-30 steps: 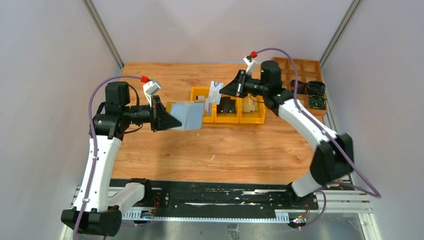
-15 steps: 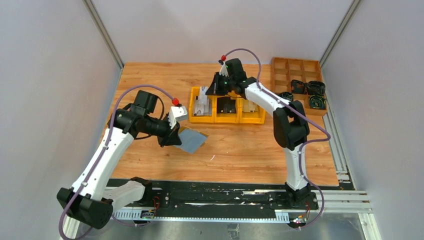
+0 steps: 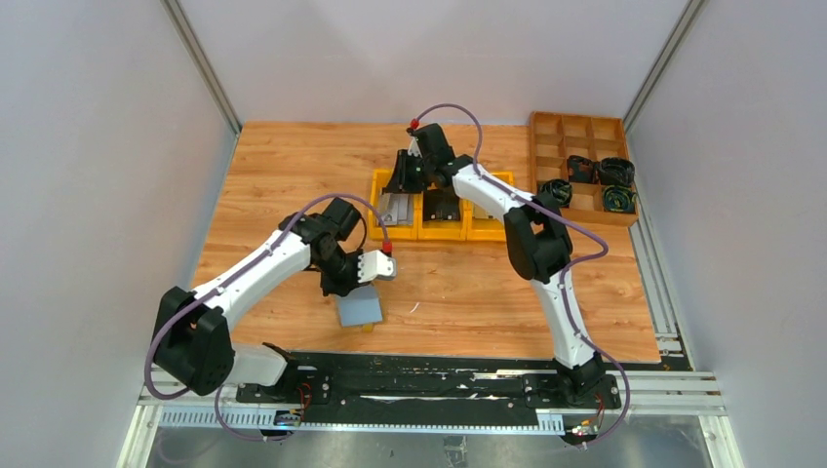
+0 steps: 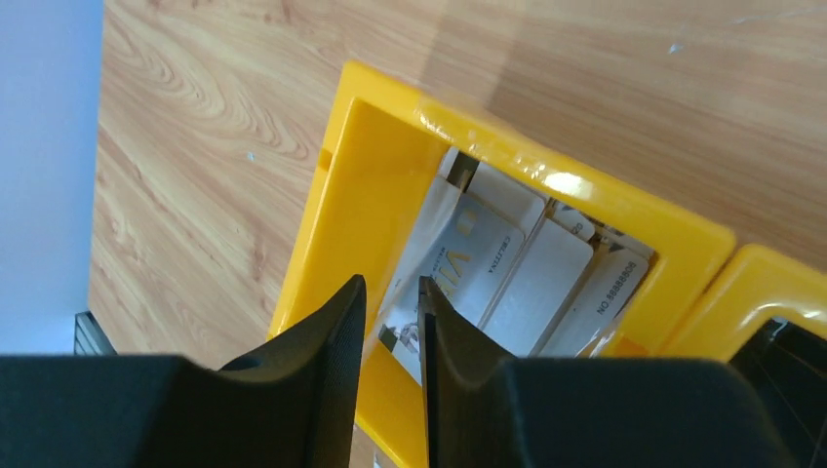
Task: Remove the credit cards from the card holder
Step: Place the credit card in the storage box, then close the card holder at the center of the board.
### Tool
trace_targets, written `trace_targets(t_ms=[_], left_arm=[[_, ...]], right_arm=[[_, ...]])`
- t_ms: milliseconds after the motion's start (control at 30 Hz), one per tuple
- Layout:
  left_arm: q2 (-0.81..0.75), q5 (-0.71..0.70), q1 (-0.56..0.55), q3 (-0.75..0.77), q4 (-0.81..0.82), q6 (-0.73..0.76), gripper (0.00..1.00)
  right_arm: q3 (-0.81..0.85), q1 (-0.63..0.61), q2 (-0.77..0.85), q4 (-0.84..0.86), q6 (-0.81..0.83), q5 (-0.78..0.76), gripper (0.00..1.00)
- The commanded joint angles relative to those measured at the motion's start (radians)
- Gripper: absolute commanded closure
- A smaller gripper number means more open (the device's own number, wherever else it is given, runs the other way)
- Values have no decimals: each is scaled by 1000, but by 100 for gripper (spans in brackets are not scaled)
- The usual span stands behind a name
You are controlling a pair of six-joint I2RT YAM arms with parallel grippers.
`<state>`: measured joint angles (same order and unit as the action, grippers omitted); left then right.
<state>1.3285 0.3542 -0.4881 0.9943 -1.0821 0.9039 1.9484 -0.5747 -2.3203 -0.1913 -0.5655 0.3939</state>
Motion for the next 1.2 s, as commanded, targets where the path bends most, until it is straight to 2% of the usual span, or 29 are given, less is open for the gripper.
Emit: trace_targets(t_ms=[0,67,167,200,267,367,433,600,767,833,967,1167], left_arm=[[10,-244,-57,-76,230,82,100],[12,-331,-87,-123,362,93,99],[6,-427,-130,-181,482,114,87],[5,-428,-138,-185,489,113,84],[-4,-398,-149,-167,478,78,67],[-30,-337,-162,-146,421,34,53],[-61,-288,-170,-153,377,24,50],[-176,-265,-228,-258,332,33,48],[-219,-172,-266,-288,216,13,44],[-214,-124,-267,-290,166,27,44],[-166,-111,-268,-320,168,89,44],[-29,-228,-267,-311,305,65,48]], right_arm=[[-19,-14,63,33,23,-68,62],[-40,-14,108,39,39,-76,53],[-96,-11,196,66,59,-87,43],[-116,-13,239,72,69,-90,40],[-160,-11,298,72,88,-93,36],[-237,-4,397,70,113,-95,34],[-303,3,464,71,121,-90,33],[-494,22,656,75,135,-102,30],[-665,41,798,52,144,-134,27],[-712,52,843,41,143,-140,26],[-800,74,929,36,130,-147,26],[-932,112,1064,16,138,-226,25]])
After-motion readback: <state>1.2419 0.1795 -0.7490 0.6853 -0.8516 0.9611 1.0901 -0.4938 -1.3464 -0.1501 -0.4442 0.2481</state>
